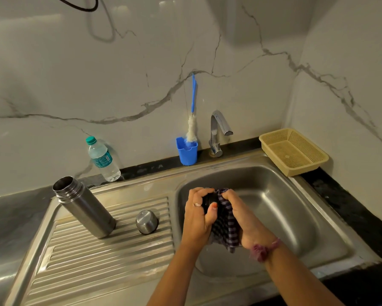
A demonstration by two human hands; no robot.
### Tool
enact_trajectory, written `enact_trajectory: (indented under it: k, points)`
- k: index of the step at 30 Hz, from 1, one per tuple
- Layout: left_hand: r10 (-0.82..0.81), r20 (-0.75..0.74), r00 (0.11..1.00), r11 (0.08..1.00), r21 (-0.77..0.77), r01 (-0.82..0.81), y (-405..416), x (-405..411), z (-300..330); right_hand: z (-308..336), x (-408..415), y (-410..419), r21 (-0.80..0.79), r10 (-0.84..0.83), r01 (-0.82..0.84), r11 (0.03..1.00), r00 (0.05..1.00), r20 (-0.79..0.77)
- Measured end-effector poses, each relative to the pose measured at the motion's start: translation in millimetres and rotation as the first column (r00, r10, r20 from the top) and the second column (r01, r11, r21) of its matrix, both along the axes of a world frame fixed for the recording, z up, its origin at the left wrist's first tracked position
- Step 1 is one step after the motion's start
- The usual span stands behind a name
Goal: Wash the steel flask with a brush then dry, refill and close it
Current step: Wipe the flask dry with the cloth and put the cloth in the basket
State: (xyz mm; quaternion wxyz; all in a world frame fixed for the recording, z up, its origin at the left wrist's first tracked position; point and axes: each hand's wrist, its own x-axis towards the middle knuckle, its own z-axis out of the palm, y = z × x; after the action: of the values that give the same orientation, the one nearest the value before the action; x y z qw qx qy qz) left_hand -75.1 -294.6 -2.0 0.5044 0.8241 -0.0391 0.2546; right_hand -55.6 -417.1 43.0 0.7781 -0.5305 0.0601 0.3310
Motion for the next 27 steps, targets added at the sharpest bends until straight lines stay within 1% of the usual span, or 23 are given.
enact_trajectory:
  k: [1, 2, 3, 4, 6, 7, 9, 11, 12, 13, 14, 15, 17, 19, 20, 22, 23, 25, 27]
  points:
    - [0.008, -0.041, 0.999, 0.999, -0.034, -0.009, -2.0, -0.2, 1.2, -3.1, 0.7, 0.2, -0.046, 0.019, -0.018, 0.999, 0.999, 0.030]
    - [0.007, -0.088, 0.996, 0.996, -0.092, -0.015, -5.2, -0.8, 3.2, -7.0, 1.8, 1.9, -0.104, -0.006, 0.016, 0.994, 0.996, 0.093]
    - [0.002, -0.124, 0.992, 0.986, -0.164, -0.023, -8.5, -0.9, 4.8, -11.4, 2.6, 4.3, -0.155, -0.063, 0.095, 0.983, 0.977, 0.202]
    - [-0.003, -0.150, 0.989, 0.972, -0.234, -0.033, -11.7, -0.5, 6.5, -14.6, 2.0, 5.7, -0.177, -0.114, 0.183, 0.967, 0.933, 0.342]
    - [-0.019, -0.208, 0.978, 0.935, -0.349, -0.056, -19.4, 0.1, 16.0, -21.5, -0.6, 4.4, -0.164, -0.126, 0.276, 0.947, 0.789, 0.601]
    - [-0.026, -0.256, 0.966, 0.920, -0.384, -0.077, -22.3, 1.3, 19.6, -25.8, -1.0, 1.1, -0.165, -0.100, 0.295, 0.941, 0.710, 0.697]
    - [-0.061, -0.386, 0.920, 0.889, -0.440, -0.126, -24.3, 3.6, 25.6, -32.8, 1.9, -7.3, -0.200, -0.006, 0.319, 0.926, 0.545, 0.838]
    - [-0.180, -0.526, 0.832, 0.834, -0.530, -0.155, -20.2, 6.8, 26.2, -37.5, 5.9, -15.5, -0.303, 0.155, 0.366, 0.880, 0.381, 0.911]
    - [-0.250, -0.576, 0.778, 0.799, -0.577, -0.171, -18.5, 6.9, 29.2, -38.8, 8.2, -19.4, -0.361, 0.252, 0.390, 0.847, 0.304, 0.919]
    - [-0.291, -0.609, 0.738, 0.789, -0.589, -0.175, -17.1, 6.8, 32.3, -40.5, 11.0, -22.9, -0.395, 0.325, 0.410, 0.822, 0.231, 0.917]
    - [-0.297, -0.628, 0.720, 0.810, -0.565, -0.158, -16.4, 6.9, 35.1, -40.4, 12.1, -25.1, -0.408, 0.360, 0.418, 0.812, 0.192, 0.913]
    - [-0.284, -0.633, 0.720, 0.838, -0.528, -0.134, -16.5, 7.2, 37.9, -39.9, 11.9, -25.7, -0.391, 0.343, 0.417, 0.821, 0.188, 0.920]
    - [-0.196, -0.592, 0.782, 0.885, -0.450, -0.119, -20.2, 6.8, 43.3, -35.1, 7.6, -20.3, -0.315, 0.207, 0.411, 0.855, 0.286, 0.936]
    - [-0.115, -0.466, 0.878, 0.916, -0.391, -0.087, -23.2, 4.7, 51.1, -26.4, 1.5, -11.2, -0.214, 0.030, 0.403, 0.890, 0.417, 0.908]
    - [-0.111, -0.389, 0.914, 0.927, -0.373, -0.046, -23.5, 3.8, 52.6, -21.1, -2.3, -8.3, -0.158, -0.043, 0.374, 0.914, 0.475, 0.879]
    - [-0.149, -0.294, 0.944, 0.937, -0.348, 0.040, -22.7, 3.1, 52.3, -9.8, -6.8, -5.3, -0.045, -0.150, 0.309, 0.950, 0.578, 0.802]
    - [-0.163, -0.262, 0.951, 0.941, -0.330, 0.071, -21.0, 3.4, 50.7, -1.4, -8.1, -5.4, -0.011, -0.174, 0.277, 0.961, 0.634, 0.753]
    - [-0.155, -0.195, 0.968, 0.963, -0.248, 0.104, -16.6, 5.3, 46.0, 12.7, -10.0, -6.6, -0.004, -0.197, 0.252, 0.968, 0.763, 0.616]
    - [-0.160, -0.082, 0.984, 0.983, -0.110, 0.150, -11.7, 7.5, 45.2, 24.9, -8.8, -11.8, -0.027, -0.151, 0.176, 0.984, 0.906, 0.396]
